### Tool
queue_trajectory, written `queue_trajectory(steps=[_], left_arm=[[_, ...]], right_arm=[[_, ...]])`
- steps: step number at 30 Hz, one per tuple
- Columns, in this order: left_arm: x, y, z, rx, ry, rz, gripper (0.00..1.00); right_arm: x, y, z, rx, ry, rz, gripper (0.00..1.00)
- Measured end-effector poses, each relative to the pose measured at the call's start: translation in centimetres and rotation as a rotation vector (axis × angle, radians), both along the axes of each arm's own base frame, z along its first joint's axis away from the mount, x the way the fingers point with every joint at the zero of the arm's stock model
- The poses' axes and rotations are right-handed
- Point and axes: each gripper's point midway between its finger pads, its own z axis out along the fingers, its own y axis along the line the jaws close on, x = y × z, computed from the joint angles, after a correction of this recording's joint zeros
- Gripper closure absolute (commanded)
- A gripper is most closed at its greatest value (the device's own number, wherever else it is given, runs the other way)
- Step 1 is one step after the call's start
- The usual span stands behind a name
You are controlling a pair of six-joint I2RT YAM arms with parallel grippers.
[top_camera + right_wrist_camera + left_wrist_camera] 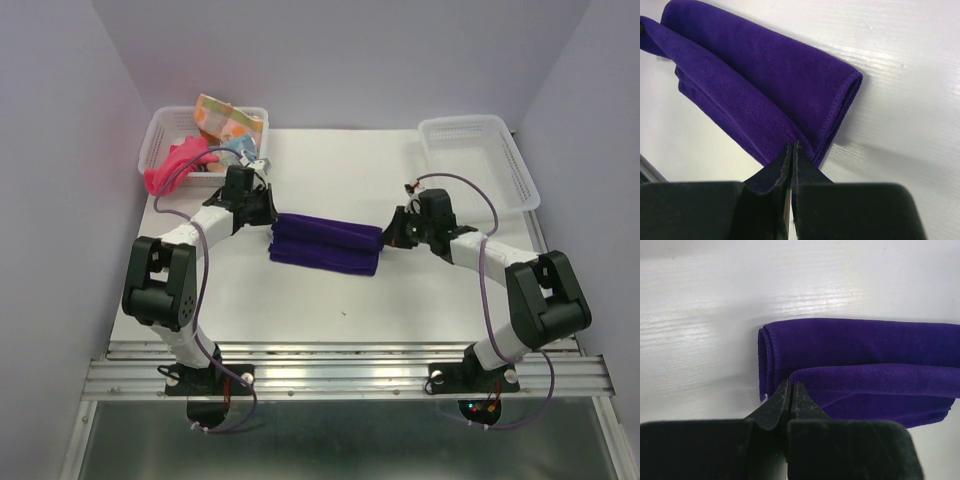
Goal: Fold and stack the towels
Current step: Fold the towel
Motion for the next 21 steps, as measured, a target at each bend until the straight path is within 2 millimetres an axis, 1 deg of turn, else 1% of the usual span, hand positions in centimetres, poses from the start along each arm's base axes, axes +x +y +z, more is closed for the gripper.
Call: queue_trajectory(steps=[6, 7, 10, 11, 14, 16, 18, 19, 20, 21], left_arm=[[-1.0, 0.4, -1.4, 0.012, 0.035, 0.008, 1.00], [-1.4, 0.6, -2.0, 0.017, 0.052, 0.016, 1.00], [-2.1, 0.8, -2.9, 0.022, 0.075, 0.026, 1.00], [-2.2, 0.9, -3.1, 0.023, 0.082, 0.030, 0.94], [-2.5, 0.9, -3.3, 0.021, 0.090, 0.040, 0.81], [-2.8, 1.0, -3.3, 0.018, 0.088, 0.046, 0.78], [-3.3, 1.2, -3.1, 0.013, 0.087, 0.055, 0.58], [-3.5, 1.3, -2.7, 0.010, 0.078, 0.059, 0.49], [-3.7, 1.3, -2.5, 0.006, 0.074, 0.064, 0.43], [-3.8, 1.4, -2.1, 0.003, 0.064, 0.072, 0.28]], right_arm=[[-0.4, 0.1, -0.4, 0.011, 0.009, 0.005, 0.99], [-0.5, 0.3, -0.4, 0.016, 0.009, 0.009, 0.99], [-1.1, 0.5, -1.0, 0.020, 0.022, 0.019, 0.99], [-1.4, 0.6, -1.2, 0.021, 0.033, 0.022, 0.99], [-1.9, 1.0, -1.8, 0.024, 0.056, 0.032, 0.99], [-2.2, 1.2, -2.0, 0.025, 0.066, 0.037, 0.96], [-2.5, 1.2, -2.2, 0.029, 0.076, 0.041, 0.89], [-2.7, 1.3, -2.3, 0.033, 0.084, 0.042, 0.81], [-2.9, 1.3, -2.4, 0.035, 0.087, 0.043, 0.72], [-3.1, 1.4, -2.5, 0.037, 0.095, 0.044, 0.62]])
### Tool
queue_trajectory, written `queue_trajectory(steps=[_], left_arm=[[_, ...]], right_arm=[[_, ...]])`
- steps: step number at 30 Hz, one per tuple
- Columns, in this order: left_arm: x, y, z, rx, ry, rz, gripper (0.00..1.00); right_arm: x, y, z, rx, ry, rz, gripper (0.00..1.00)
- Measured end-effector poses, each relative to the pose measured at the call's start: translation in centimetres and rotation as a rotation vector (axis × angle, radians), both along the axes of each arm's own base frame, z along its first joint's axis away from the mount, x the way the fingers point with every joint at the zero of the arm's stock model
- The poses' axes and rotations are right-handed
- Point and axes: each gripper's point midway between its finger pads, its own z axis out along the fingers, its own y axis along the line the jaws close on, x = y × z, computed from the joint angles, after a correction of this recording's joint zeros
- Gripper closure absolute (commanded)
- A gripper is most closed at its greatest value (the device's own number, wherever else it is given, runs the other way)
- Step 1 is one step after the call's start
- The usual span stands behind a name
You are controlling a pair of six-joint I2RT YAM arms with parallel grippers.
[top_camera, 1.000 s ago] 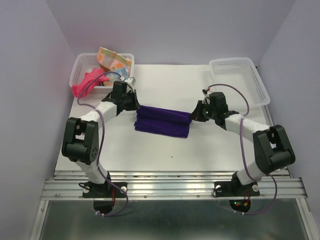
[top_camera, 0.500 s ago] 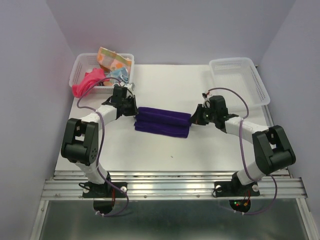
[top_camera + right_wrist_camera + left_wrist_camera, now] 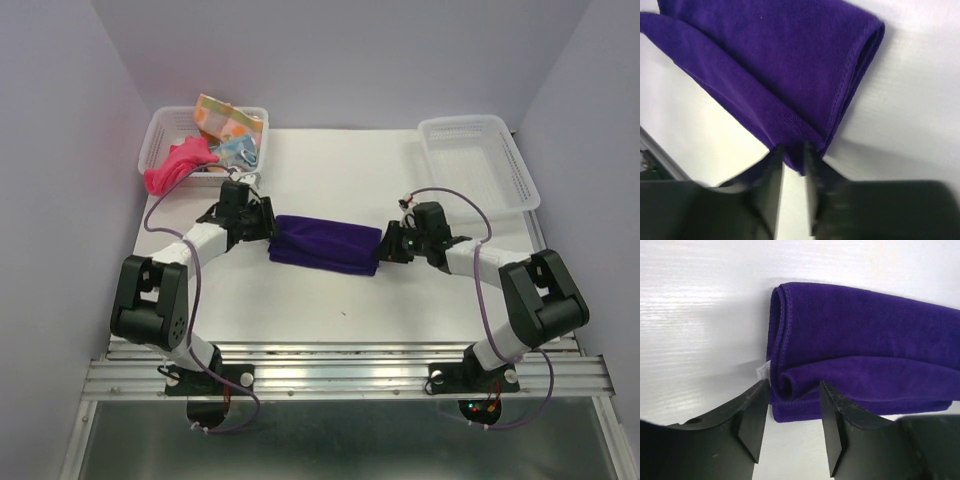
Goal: Fold and stack the towels
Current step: Fold the towel, then neatly place the folded towel into the bin
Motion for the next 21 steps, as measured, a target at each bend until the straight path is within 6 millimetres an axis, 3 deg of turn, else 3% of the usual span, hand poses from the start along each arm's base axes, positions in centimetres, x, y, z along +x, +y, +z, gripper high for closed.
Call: queue_trajectory(steps=[1, 2, 3, 6, 7, 13, 17, 21], left_arm=[[-0.1, 0.1, 0.6, -0.007, -0.012, 0.012, 0.15], [-0.2, 0.2, 1.1, -0.008, -0.029, 0.015, 0.01], [-0.5, 0.3, 1.8, -0.021, -0.045, 0.032, 0.01], [-1.3, 0.7, 3.2, -0.036, -0.084, 0.057, 0.01], [-1.6, 0.8, 3.7, -0.042, -0.099, 0.072, 0.01], [-2.0, 1.7, 6.5, -0.066, -0.182, 0.140, 0.01], [-1.8, 2.1, 7.3, -0.066, -0.208, 0.172, 0.01], [-1.8, 2.3, 7.1, -0.059, -0.206, 0.184, 0.01]], right_arm=[[-0.5, 0.0, -0.3, 0.003, 0.014, 0.000, 0.45], [-0.8, 0.0, -0.4, 0.003, 0.018, 0.007, 0.35], [-1.1, 0.0, -0.5, 0.004, 0.025, 0.011, 0.26], [-1.8, -0.2, -0.5, 0.000, 0.035, 0.009, 0.15], [-1.9, -0.3, -0.3, -0.003, 0.035, 0.004, 0.03], [-1.1, -1.0, 1.8, -0.016, -0.031, -0.060, 0.00], [-0.4, -1.1, 1.2, -0.074, -0.008, -0.124, 0.02], [1.2, -0.5, 0.0, -0.159, 0.030, -0.194, 0.11]])
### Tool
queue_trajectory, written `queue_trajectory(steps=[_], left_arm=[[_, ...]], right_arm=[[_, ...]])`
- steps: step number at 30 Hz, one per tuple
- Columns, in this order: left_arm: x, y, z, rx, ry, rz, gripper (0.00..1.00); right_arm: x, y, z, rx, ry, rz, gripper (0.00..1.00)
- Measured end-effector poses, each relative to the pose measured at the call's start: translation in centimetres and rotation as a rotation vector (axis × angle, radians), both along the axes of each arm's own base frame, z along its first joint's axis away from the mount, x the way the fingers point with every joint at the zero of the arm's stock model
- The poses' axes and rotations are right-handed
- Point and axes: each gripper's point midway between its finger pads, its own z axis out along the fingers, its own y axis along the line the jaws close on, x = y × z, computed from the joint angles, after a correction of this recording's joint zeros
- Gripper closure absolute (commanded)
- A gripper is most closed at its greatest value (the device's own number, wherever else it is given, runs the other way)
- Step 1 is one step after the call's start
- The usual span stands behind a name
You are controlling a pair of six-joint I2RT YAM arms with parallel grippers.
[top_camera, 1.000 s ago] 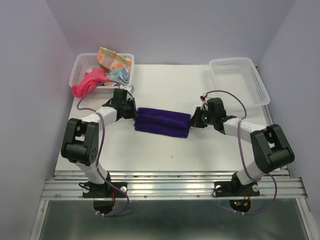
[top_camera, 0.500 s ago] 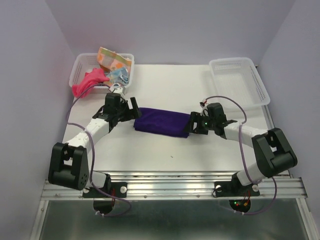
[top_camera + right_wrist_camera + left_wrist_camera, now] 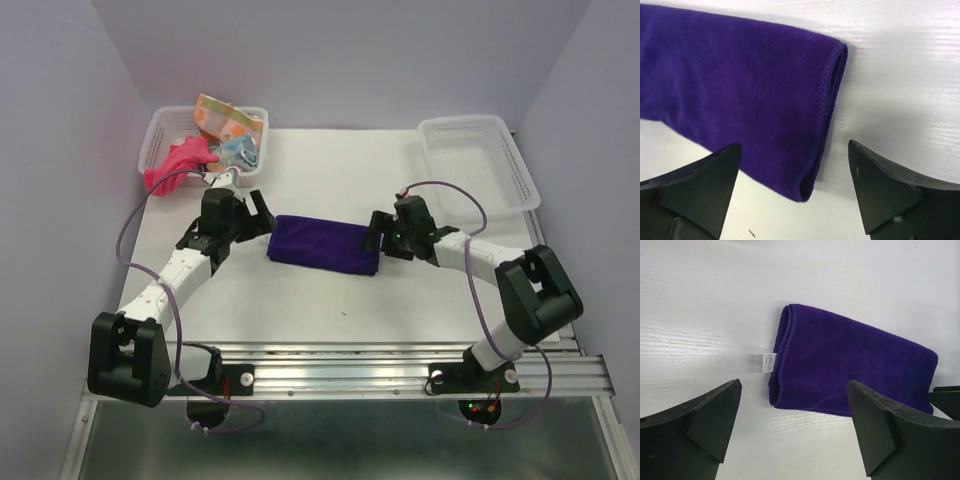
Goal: Fold and stack the towels
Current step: Neatly place the folded towel into the bin
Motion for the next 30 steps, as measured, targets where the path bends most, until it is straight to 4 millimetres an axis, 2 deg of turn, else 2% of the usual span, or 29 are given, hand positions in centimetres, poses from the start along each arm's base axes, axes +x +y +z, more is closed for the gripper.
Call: queue_trajectory(steps=[5, 7, 15, 17, 18, 20, 21, 23, 27, 30], left_arm=[[-0.1, 0.2, -0.2, 0.007, 0.002, 0.010, 0.01], [-0.1, 0.3, -0.1, 0.006, -0.001, 0.012, 0.01], [-0.1, 0.4, 0.4, 0.004, -0.014, 0.024, 0.01], [0.0, 0.5, 0.5, 0.007, -0.018, 0.031, 0.01], [0.0, 0.6, 0.5, 0.009, -0.020, 0.034, 0.01], [0.0, 0.7, 0.6, 0.008, -0.023, 0.038, 0.01], [0.0, 0.7, 0.6, 0.008, -0.024, 0.039, 0.01], [0.0, 0.7, 0.7, 0.008, -0.027, 0.041, 0.01], [0.0, 0.8, 0.8, 0.011, -0.029, 0.046, 0.01], [0.0, 0.9, 0.7, 0.015, -0.030, 0.050, 0.01]], right_arm=[[1.5, 0.7, -1.7, -0.108, 0.025, -0.083, 0.22], [1.6, 0.7, -2.3, -0.142, 0.030, -0.114, 0.31], [2.0, 0.5, -2.9, -0.214, 0.009, -0.191, 0.49], [2.2, 0.4, -3.0, -0.228, 0.003, -0.205, 0.60], [2.2, 0.3, -3.0, -0.236, 0.001, -0.211, 0.69], [2.2, 0.1, -3.2, -0.248, 0.002, -0.222, 0.77], [2.2, 0.1, -3.3, -0.250, 0.004, -0.230, 0.88], [2.1, 0.2, -3.3, -0.254, 0.000, -0.227, 0.97], [2.0, -0.1, -3.1, -0.305, -0.028, -0.159, 0.99], [1.1, -1.3, -1.8, -0.389, -0.065, -0.034, 0.99]])
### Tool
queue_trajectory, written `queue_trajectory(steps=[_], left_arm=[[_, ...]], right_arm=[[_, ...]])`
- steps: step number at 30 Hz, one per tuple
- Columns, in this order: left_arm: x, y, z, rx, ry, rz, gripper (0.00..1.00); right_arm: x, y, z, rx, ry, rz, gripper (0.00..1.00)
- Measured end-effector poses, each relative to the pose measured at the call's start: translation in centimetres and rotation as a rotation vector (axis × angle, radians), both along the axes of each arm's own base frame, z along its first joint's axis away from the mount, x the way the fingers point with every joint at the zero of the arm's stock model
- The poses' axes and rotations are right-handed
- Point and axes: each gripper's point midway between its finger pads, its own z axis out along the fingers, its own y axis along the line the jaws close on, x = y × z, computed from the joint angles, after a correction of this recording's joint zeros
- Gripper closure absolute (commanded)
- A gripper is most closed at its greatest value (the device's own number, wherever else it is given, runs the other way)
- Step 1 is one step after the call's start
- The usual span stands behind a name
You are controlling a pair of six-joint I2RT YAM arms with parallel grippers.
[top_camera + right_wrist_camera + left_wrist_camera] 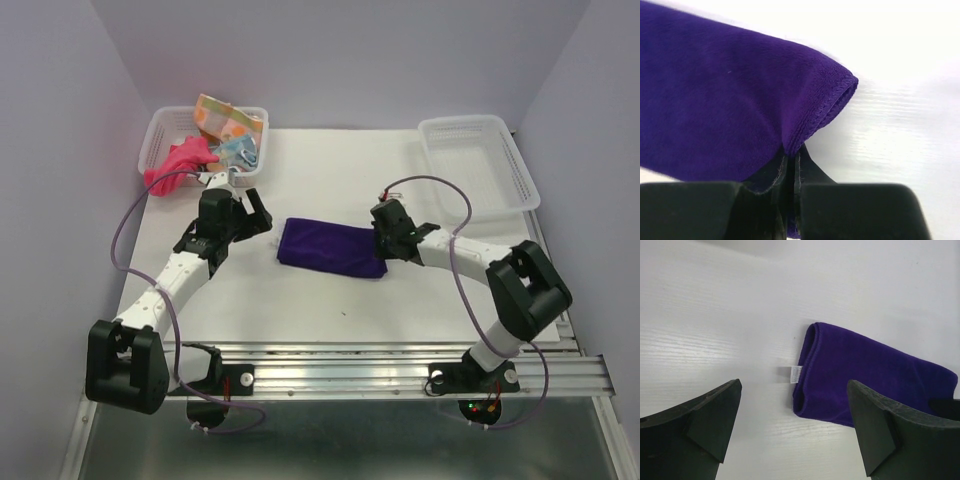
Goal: Fold and stack the towels
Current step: Neatly place the folded towel into the bin
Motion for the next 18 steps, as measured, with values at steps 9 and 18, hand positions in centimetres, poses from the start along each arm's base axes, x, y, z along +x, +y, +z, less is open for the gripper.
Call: queue_trajectory(steps=[9, 18], left_arm=[[-0.2, 0.6, 0.9, 0.010, -0.033, 0.022, 0.01], [0.0, 1.4, 0.9, 0.044, -0.042, 0.054, 0.01]], right_arm=[[-0.1, -3.7, 7.8, -0.173, -0.178, 0.403, 0.99], [0.9, -13.1, 10.2, -0.397, -0.196, 0.604, 0.99]])
